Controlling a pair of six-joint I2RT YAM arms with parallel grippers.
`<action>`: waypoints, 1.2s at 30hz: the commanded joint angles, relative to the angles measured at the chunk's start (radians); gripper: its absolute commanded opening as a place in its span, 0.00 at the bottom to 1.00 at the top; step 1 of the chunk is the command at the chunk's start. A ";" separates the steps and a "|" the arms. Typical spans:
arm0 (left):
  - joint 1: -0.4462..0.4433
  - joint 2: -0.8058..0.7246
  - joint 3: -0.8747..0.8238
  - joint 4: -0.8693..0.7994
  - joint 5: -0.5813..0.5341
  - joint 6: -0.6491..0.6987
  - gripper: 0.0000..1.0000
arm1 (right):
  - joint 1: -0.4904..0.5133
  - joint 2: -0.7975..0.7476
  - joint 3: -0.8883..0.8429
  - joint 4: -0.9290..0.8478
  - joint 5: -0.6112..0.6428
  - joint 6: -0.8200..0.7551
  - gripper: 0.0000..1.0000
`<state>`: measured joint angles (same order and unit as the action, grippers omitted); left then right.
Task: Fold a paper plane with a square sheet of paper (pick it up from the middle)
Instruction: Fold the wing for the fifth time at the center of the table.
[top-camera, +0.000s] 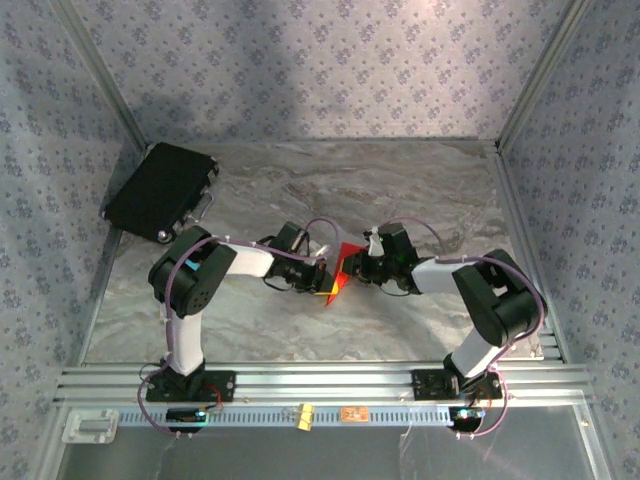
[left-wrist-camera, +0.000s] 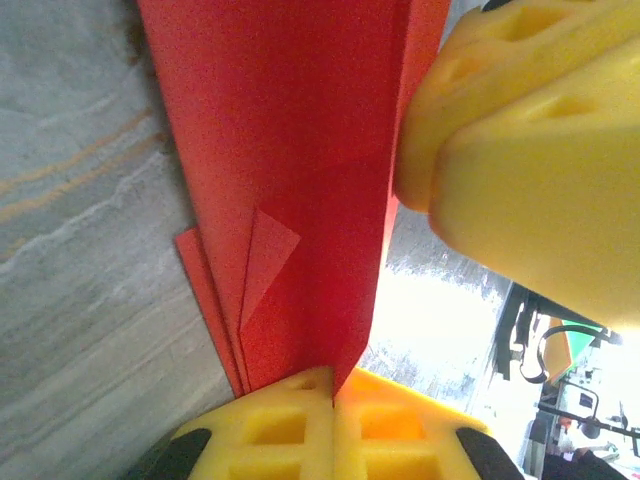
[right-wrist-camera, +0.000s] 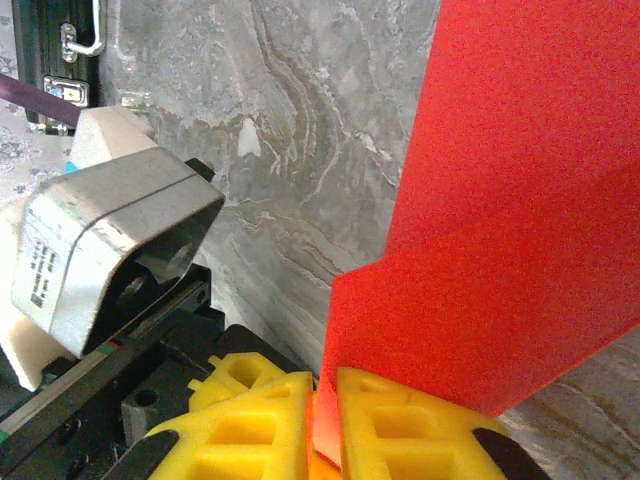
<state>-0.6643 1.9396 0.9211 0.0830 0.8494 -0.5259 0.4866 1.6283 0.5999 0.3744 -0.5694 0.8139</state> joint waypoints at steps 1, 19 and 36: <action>0.029 0.024 -0.032 -0.043 -0.058 -0.006 0.00 | -0.002 0.008 0.007 0.012 -0.018 -0.017 0.15; 0.035 0.039 -0.032 -0.051 -0.053 -0.020 0.00 | -0.017 0.050 0.025 0.015 -0.020 -0.018 0.15; 0.041 0.054 -0.013 -0.084 -0.042 -0.018 0.00 | 0.011 0.058 0.037 0.020 -0.095 -0.045 0.15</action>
<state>-0.6479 1.9472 0.9138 0.0971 0.8757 -0.5518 0.4911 1.6669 0.6113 0.4149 -0.6388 0.7986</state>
